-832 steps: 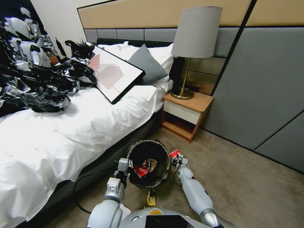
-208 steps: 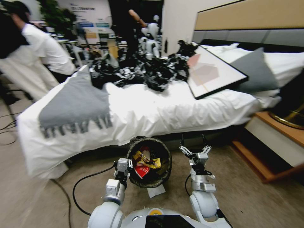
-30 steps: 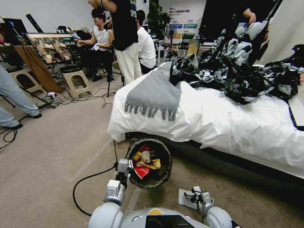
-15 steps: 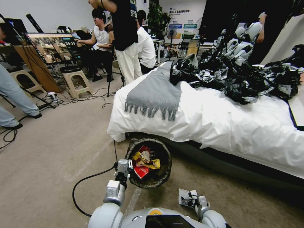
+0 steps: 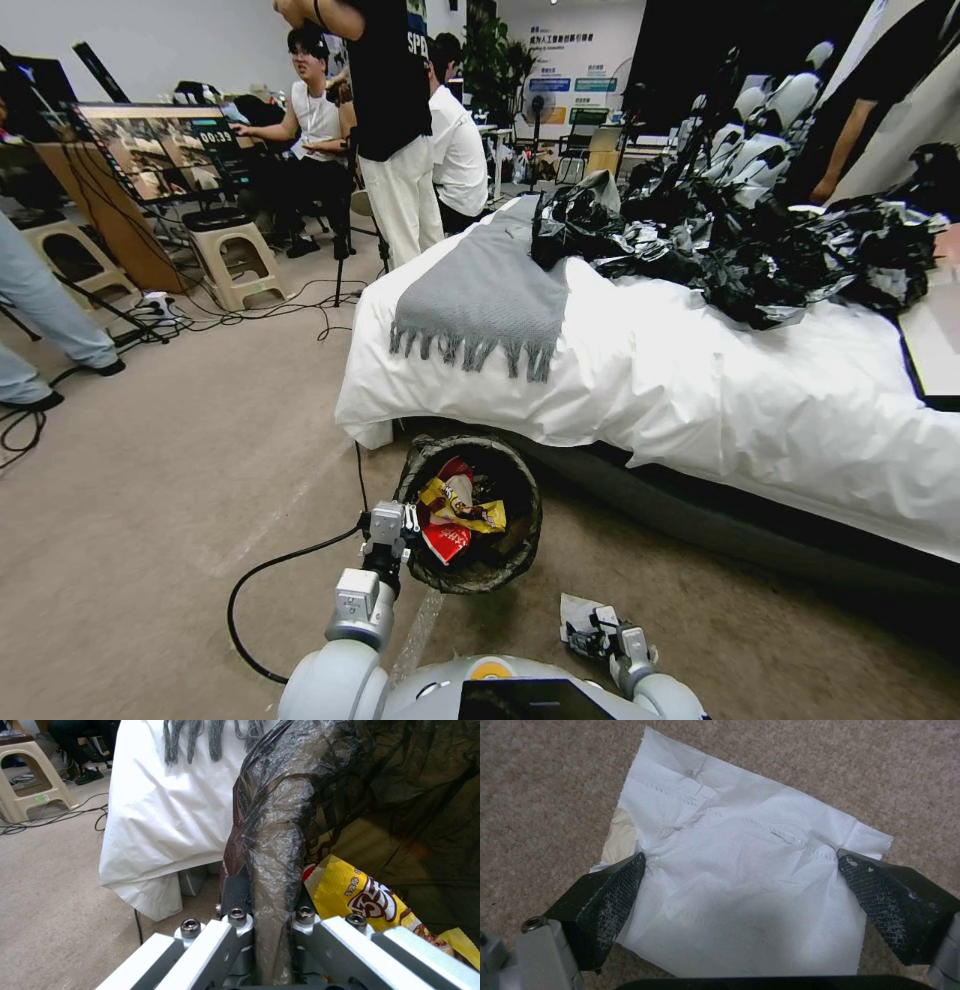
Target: Pick up the trash bin, then pick up the garbage from the floor and place it into the trash bin.
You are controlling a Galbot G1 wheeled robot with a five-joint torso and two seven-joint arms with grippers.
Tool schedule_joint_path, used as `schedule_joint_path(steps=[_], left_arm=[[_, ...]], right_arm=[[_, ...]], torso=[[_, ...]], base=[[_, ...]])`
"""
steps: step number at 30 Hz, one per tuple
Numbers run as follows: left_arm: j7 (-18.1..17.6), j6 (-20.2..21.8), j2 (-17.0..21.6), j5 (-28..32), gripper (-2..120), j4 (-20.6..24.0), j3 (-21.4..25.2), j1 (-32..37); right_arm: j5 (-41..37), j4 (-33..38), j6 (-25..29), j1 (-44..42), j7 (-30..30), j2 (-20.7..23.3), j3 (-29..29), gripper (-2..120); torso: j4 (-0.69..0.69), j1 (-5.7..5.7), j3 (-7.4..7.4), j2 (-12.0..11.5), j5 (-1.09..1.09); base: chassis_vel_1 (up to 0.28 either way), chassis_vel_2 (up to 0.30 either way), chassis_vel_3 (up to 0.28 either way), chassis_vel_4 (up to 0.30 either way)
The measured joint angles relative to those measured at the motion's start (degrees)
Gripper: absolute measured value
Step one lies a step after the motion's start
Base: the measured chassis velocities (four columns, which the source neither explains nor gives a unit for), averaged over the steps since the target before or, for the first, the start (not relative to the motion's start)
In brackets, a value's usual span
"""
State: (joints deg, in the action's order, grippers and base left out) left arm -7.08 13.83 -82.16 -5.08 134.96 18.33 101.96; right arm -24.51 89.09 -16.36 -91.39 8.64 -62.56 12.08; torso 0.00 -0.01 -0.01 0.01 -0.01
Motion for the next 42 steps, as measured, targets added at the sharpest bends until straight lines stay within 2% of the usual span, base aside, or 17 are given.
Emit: schedule_joint_path(steps=[7, 10, 16, 18, 19, 21, 26, 28, 30, 34, 42], left_arm=[[0.0, 0.0, -0.1, 0.0, 0, 0.0, -0.1, -0.2], [0.0, 0.0, -0.1, 0.1, 0, -0.1, -0.1, -0.3], [0.0, 0.0, -0.1, 0.1, 0, -0.1, -0.1, -0.3], [0.0, 0.0, -0.1, 0.1, 0, -0.1, -0.1, -0.3], [0.0, 0.0, -0.1, 0.1, 0, -0.1, -0.1, -0.3], [0.0, -0.1, -0.1, 0.1, 0, -0.2, -0.3, -0.3], [0.0, -0.1, -0.2, 0.1, 0, -0.3, -0.4, -0.4], [0.0, -0.1, -0.1, 0.1, 0, -0.3, -0.3, -0.5], [0.0, -0.1, -0.1, 0.1, 0, -0.3, -0.3, -0.5], [0.0, -0.1, -0.1, 0.2, 0, -0.3, -0.3, -0.4], [0.1, -0.1, -0.2, 0.1, 0, -0.3, -0.4, -0.4]], right_arm=[[1.2, 0.9, 0.5, -0.7, 0.8, -0.4, 0.3, 92], [1.8, 1.6, 1.1, -1.2, 0.7, -0.4, 0.4, 82], [2.8, 2.3, 2.2, -1.8, 0.7, -0.6, 0.7, 70], [3.1, 3.0, 2.8, -2.2, 0.8, -0.7, 1.0, 61], [3.1, 3.0, 2.8, -2.2, 0.8, -0.7, 1.0, 61], [3.5, 4.2, 3.1, -2.7, 0.8, -0.8, 1.1, 49], [3.6, 4.7, 3.2, -2.9, 0.8, -0.8, 1.1, 38], [4.0, 4.8, 3.6, -3.0, 0.8, -0.9, 1.2, 25], [4.1, 4.7, 3.7, -3.0, 0.8, -0.9, 1.2, 22], [5.0, 3.9, 4.6, -2.5, 0.7, -1.2, 1.3, 2], [6.0, 2.9, 5.8, -1.8, 0.4, -1.3, 1.3, 0]], torso=[[0.03, 0.0, 0.01, 0.0, 0.08], [0.03, 0.01, 0.01, 0.0, 0.03], [0.05, 0.01, 0.01, 0.0, 0.04], [0.02, 0.01, 0.01, 0.0, 0.04], [0.02, 0.01, 0.01, 0.0, 0.04], [0.0, 0.01, 0.01, 0.0, 0.02], [0.0, 0.01, 0.01, 0.0, 0.02], [0.0, 0.01, 0.01, 0.0, 0.01], [0.0, 0.01, 0.01, 0.0, 0.0], [0.01, 0.01, 0.01, 0.0, 0.0], [-0.01, 0.01, 0.01, 0.0, 0.04]], base=[[0.0, 0.0, 0.0, 0.0], [0.0, 0.0, 0.0, 0.0], [0.0, 0.0, 0.0, 0.0], [0.0, 0.0, 0.0, 0.0], [0.0, 0.0, 0.0, 0.0], [0.0, 0.0, 0.0, 0.0], [0.0, 0.0, 0.0, 0.0], [0.0, 0.0, 0.0, 0.0], [0.0, 0.0, 0.0, 0.0], [0.0, 0.0, 0.0, 0.0], [0.0, 0.0, 0.0, 0.0]])
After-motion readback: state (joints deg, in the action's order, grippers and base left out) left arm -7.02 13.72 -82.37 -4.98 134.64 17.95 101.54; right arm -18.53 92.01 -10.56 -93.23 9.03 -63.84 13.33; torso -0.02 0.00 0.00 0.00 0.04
